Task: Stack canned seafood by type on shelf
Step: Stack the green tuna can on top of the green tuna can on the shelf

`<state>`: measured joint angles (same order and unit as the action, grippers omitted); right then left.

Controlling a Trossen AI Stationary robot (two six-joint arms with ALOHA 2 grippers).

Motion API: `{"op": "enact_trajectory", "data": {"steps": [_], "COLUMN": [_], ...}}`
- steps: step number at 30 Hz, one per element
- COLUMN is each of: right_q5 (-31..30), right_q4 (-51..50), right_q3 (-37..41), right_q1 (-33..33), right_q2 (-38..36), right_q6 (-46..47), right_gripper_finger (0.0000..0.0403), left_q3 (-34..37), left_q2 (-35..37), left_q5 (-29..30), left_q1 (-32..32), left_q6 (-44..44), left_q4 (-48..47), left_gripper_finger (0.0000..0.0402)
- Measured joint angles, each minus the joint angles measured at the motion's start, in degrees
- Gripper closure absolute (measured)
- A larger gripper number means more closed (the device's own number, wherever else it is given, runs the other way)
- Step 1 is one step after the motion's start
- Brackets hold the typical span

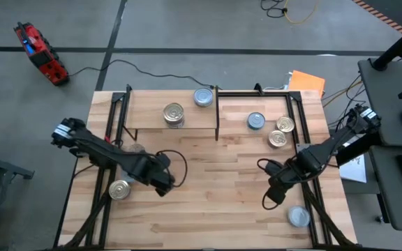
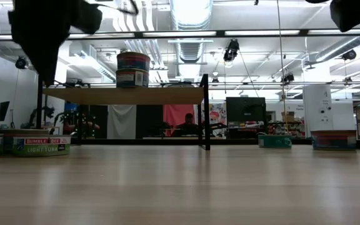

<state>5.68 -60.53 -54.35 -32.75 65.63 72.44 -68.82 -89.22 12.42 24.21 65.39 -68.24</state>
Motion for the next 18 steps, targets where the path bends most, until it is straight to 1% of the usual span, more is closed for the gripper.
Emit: {"op": "enact_trajectory", "data": {"steps": [4, 8, 14, 18], "right_q5": [-2.5, -3.3, -3.9, -4.4], "right_q4": [0.0, 0.0, -0.1, -0.1], "right_q3": [0.0, 0.0, 0.0, 0.0], "right_q1": [0.0, 0.0, 0.2, 0.2], "right_q2": [0.0, 0.0, 0.0, 0.0], "right_q6": [-0.3, -1.2, -2.0, -2.0], "right_gripper_finger": [0.0393, 0.0393, 0.0393, 0.0393], "left_q3": [2.7, 4.6, 7.1, 7.5], "left_q2": [-2.0, -3.8, -7.3, -9.8], "left_q5": [-0.9, -1.1, -0.8, -1.1], "left_q1": [0.0, 0.0, -0.5, -1.7], "left_q6": [6.0, 10.9, 11.7, 11.7], "left_q4": [-1.8, -2.4, -2.2, -2.2], "left_gripper_finger": [0.0401, 0.0401, 0.0401, 0.0402]}}
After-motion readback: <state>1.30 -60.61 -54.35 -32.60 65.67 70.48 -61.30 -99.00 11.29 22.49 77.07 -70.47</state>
